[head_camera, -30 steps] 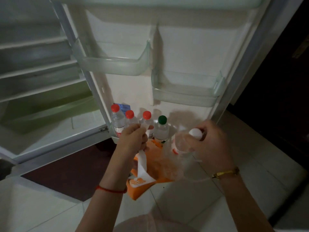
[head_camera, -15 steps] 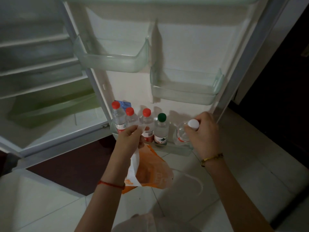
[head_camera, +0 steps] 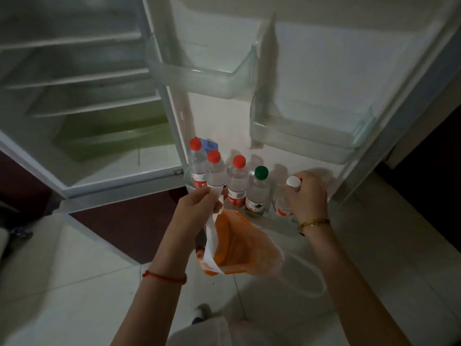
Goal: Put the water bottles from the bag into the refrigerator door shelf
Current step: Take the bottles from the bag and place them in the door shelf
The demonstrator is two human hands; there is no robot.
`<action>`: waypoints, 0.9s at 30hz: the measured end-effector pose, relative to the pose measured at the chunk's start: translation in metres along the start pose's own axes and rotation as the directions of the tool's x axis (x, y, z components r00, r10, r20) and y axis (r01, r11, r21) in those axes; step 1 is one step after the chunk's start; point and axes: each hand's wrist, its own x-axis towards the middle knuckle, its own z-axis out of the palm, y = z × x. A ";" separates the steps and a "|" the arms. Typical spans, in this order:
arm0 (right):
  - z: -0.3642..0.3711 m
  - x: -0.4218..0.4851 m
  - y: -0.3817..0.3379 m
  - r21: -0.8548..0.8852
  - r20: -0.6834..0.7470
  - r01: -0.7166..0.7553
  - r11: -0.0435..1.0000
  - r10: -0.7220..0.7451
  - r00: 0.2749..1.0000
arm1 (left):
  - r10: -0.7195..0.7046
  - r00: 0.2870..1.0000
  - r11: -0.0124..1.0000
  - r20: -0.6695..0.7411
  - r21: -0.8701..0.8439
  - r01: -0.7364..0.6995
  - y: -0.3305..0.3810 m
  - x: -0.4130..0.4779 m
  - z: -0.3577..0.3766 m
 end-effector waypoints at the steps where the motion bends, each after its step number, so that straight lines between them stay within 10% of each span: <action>1: -0.001 0.001 -0.002 -0.001 0.005 0.001 1.000 -0.001 1.000 | 0.001 1.000 1.000 -0.008 -0.001 -0.001 -0.001 -0.001 0.000; 9: -0.010 -0.031 -0.019 -0.049 -0.051 0.189 0.981 -0.191 0.980 | -0.024 0.992 1.000 -0.125 -0.010 0.023 -0.020 -0.008 -0.015; 17: 0.056 -0.087 -0.036 0.224 0.412 0.193 0.955 -0.272 0.870 | -0.051 0.965 0.999 -0.256 -0.019 0.048 -0.043 -0.019 -0.063; 27: 0.144 -0.138 -0.100 0.231 0.620 0.261 0.937 -0.348 0.703 | -0.129 0.938 0.971 -0.322 0.149 0.185 -0.102 0.000 -0.166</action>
